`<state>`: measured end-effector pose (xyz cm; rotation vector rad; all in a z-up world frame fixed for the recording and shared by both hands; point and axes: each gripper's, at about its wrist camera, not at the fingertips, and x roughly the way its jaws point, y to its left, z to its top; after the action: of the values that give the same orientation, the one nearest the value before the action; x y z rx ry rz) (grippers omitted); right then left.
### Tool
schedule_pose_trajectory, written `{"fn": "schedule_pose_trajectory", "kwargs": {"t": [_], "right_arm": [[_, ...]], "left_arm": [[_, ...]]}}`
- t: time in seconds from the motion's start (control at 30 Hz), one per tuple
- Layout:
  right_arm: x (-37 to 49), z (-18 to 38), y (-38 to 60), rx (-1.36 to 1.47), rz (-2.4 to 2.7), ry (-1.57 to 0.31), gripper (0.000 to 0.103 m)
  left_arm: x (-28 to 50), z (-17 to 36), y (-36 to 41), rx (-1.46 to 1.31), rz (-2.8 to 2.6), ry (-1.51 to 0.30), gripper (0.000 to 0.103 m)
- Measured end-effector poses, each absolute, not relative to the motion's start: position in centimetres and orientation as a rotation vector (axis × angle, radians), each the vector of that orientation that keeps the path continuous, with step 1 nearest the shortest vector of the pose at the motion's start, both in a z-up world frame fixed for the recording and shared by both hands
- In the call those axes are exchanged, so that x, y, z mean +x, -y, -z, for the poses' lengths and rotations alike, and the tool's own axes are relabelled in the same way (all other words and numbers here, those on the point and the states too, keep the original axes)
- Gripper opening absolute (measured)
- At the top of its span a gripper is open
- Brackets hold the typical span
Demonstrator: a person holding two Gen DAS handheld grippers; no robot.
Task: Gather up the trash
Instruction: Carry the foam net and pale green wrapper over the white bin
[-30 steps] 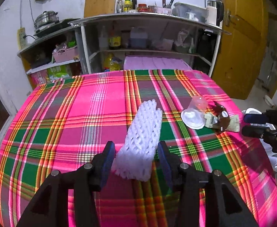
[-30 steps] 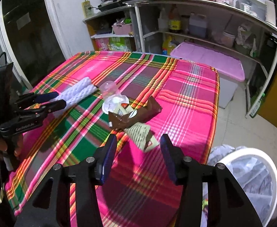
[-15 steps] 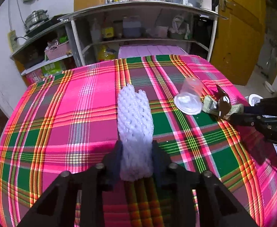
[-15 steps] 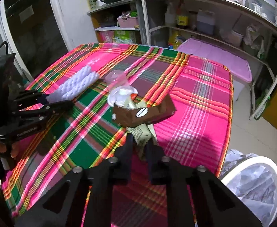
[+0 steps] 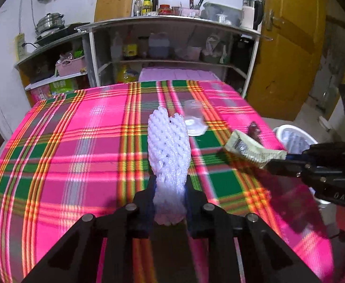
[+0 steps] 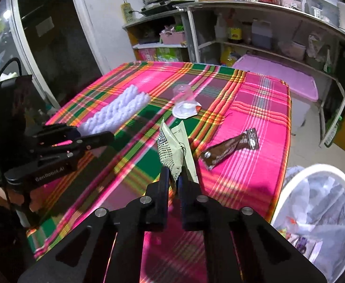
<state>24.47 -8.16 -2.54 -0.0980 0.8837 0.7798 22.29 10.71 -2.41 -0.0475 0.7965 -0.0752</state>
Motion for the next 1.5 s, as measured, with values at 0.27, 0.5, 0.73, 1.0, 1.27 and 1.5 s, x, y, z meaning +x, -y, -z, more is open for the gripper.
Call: {"fn": "schedule_pose_trajectory", "kwargs": {"t": [0.27, 0.5, 0.73, 1.0, 1.27, 1.5], "right_arm": [[20.9, 0.3, 11.4, -0.020, -0.735, -0.831, 0.008], [17.9, -1.1, 14.4, 0.019, -0.682, -0.792, 0.008], [15.5, -1.8, 16.9, 0.051, -0.654, -0.779, 0.008], [14.2, -2.1, 19.3, 0.077, -0.617, -0.768, 0.008], [14.2, -1.9, 21.4, 0.108, -0.576, -0.769, 0.008], [14.6, -1.2, 23.8, 0.138, -0.525, -0.779, 0.008]], "left_arm": [[17.8, 0.5, -8.6, -0.116, 0.083, -0.732, 0.021], [14.1, -0.8, -6.5, -0.158, 0.108, -0.687, 0.021], [12.0, -1.5, -3.6, -0.144, 0.169, -0.679, 0.021], [11.1, -2.0, -0.9, -0.125, 0.228, -0.669, 0.021], [11.5, -2.0, 1.1, -0.108, 0.264, -0.680, 0.021], [12.7, -1.5, 3.0, -0.085, 0.303, -0.704, 0.021]]}}
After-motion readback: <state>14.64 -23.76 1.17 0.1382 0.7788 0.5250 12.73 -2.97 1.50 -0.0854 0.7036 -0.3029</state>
